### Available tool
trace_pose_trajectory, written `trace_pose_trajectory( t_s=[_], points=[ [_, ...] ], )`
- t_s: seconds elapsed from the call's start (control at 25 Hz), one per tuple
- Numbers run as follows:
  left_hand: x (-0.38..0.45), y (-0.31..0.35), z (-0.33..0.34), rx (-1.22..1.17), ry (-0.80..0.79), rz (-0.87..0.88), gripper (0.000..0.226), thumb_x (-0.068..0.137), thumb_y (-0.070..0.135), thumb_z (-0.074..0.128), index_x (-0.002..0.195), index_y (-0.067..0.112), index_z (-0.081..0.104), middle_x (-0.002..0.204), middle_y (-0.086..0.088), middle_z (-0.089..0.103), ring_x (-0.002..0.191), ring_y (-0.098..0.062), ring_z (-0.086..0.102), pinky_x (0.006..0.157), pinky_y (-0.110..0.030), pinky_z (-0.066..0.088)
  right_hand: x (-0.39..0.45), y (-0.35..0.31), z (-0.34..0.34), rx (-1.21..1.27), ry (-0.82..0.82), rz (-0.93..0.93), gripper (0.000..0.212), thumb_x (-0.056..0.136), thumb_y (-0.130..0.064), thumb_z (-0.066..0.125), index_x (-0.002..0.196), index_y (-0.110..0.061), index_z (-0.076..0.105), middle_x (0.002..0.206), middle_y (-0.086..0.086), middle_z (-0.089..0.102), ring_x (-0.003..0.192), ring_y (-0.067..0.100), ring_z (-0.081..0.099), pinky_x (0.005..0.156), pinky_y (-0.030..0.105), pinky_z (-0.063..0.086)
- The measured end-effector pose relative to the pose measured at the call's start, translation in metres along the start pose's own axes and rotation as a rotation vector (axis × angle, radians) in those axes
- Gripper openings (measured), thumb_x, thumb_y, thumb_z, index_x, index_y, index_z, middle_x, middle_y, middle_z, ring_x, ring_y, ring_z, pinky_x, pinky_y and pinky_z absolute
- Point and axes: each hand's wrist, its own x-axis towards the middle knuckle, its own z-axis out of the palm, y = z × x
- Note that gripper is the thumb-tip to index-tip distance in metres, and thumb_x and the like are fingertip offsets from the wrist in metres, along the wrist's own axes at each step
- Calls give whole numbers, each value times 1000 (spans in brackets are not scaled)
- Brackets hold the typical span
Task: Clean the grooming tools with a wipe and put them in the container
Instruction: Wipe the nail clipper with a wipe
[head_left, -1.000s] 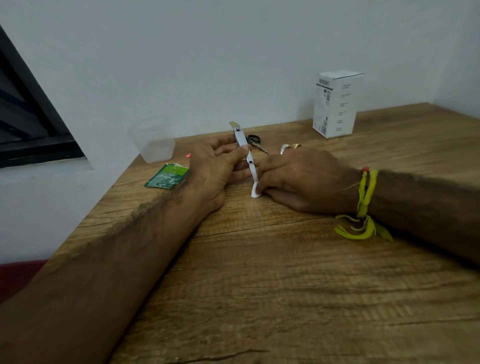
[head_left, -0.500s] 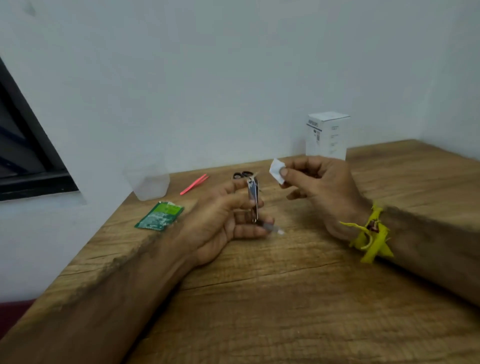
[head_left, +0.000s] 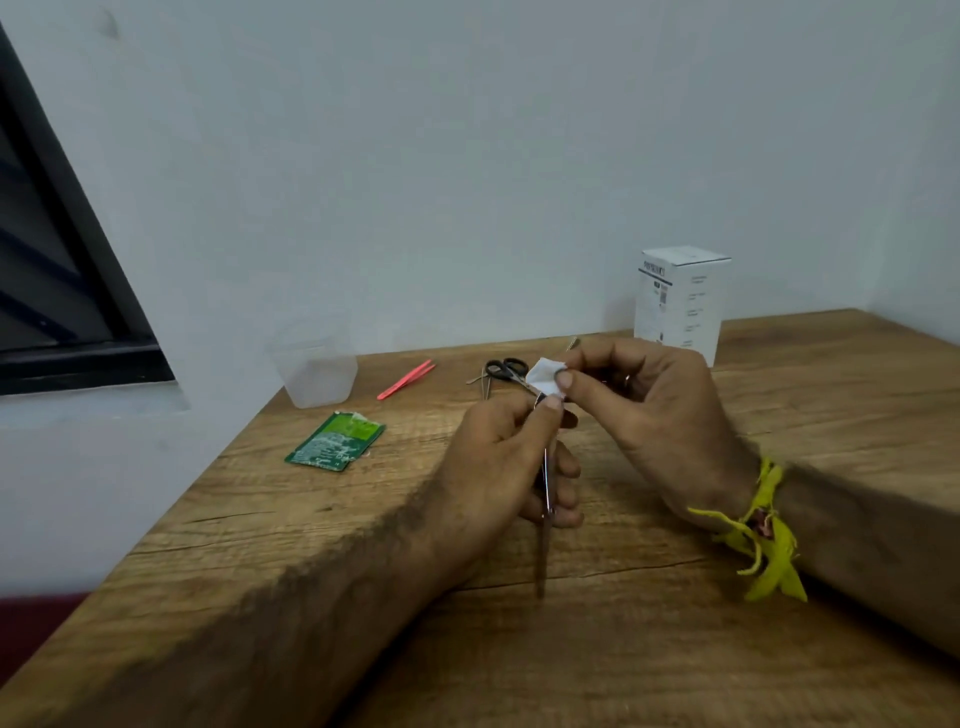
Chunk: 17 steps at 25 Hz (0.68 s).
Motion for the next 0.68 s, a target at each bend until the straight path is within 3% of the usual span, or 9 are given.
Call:
trace_pose_trajectory(
  t_s=[0.12, 0.24, 0.36, 0.44, 0.68],
  points=[
    [2, 2, -3, -49, -37, -90, 32, 105, 24, 47, 104, -1, 67, 87, -19, 76, 65, -21, 72, 52, -28, 57, 0, -1, 4, -36, -56, -6, 11, 86, 3, 68, 95, -2, 74, 90, 4, 76, 84, 11, 72, 70, 21, 57],
    [3, 6, -4, -98, -18, -121, 25, 102, 18, 46, 99, 5, 67, 87, -17, 77, 65, -19, 71, 40, -20, 43, 1, -2, 6, -58, -46, 15, 11, 86, 1, 69, 96, -2, 74, 91, 4, 76, 85, 12, 73, 74, 24, 59],
    [5, 5, -7, -138, 57, -158, 27, 103, 19, 46, 104, 6, 70, 88, -16, 78, 66, -18, 72, 39, -17, 38, 5, 3, 1, -143, 186, 6, 12, 85, -4, 72, 92, -14, 75, 84, -6, 74, 77, 3, 70, 70, 17, 55],
    [6, 4, -8, -168, 56, -168, 28, 105, 18, 46, 107, 3, 70, 90, -17, 78, 72, -21, 76, 40, -15, 40, 7, 6, -6, -236, 317, -32, 12, 86, -7, 72, 93, -16, 75, 86, -6, 73, 79, 5, 70, 72, 23, 58],
    [8, -2, -6, -177, -23, -135, 28, 105, 20, 49, 101, 3, 70, 78, -16, 74, 66, -25, 74, 42, -16, 48, 3, 5, 4, -570, 187, -456, 8, 87, 1, 67, 93, -1, 72, 91, 6, 66, 87, 14, 63, 73, 29, 54]
  ],
)
